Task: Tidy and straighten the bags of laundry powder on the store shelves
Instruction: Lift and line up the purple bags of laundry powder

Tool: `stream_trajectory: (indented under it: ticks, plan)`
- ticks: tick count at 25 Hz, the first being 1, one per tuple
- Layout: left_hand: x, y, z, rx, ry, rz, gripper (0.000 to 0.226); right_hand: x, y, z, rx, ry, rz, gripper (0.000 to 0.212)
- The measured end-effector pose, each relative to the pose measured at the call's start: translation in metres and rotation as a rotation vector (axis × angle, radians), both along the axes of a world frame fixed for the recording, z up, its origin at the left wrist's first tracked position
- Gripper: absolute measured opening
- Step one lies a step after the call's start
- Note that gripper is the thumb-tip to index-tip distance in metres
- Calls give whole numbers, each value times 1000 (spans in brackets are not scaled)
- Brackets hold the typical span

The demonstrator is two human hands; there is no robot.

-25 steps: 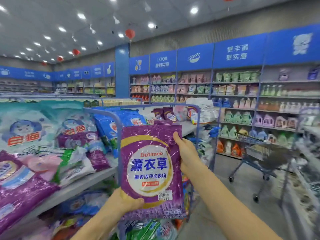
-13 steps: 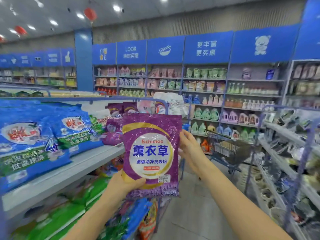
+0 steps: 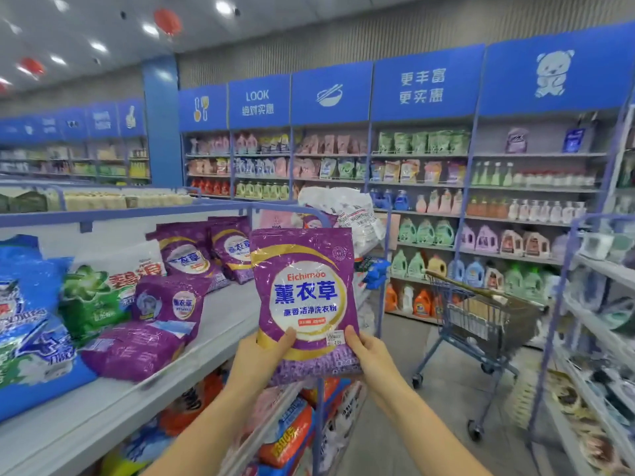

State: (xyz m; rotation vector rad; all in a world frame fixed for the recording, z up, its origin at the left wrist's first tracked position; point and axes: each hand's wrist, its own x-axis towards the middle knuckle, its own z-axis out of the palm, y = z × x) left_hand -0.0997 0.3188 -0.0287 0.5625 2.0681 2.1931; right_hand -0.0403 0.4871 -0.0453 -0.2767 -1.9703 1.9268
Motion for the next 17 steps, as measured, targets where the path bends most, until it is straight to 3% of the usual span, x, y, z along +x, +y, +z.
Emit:
stream_trajectory:
  ticks: [4, 11, 12, 15, 17]
  plan:
    - [-81, 43, 1, 6, -20, 70, 25, -95, 52, 2, 34, -5, 91, 31]
    - [-201, 67, 15, 83, -153, 252, 65, -274, 107, 26, -14, -5, 511, 23]
    - [-211, 62, 18, 58, -128, 304, 61, -295, 103, 27, -25, -2, 573, 20]
    - [-238, 43, 18, -93, -26, 488, 21, -349, 82, 23, -10, 11, 695, 23]
    - [-256, 27, 13, -145, -32, 571, 15, -376, 67, 21, 51, 29, 759, 23]
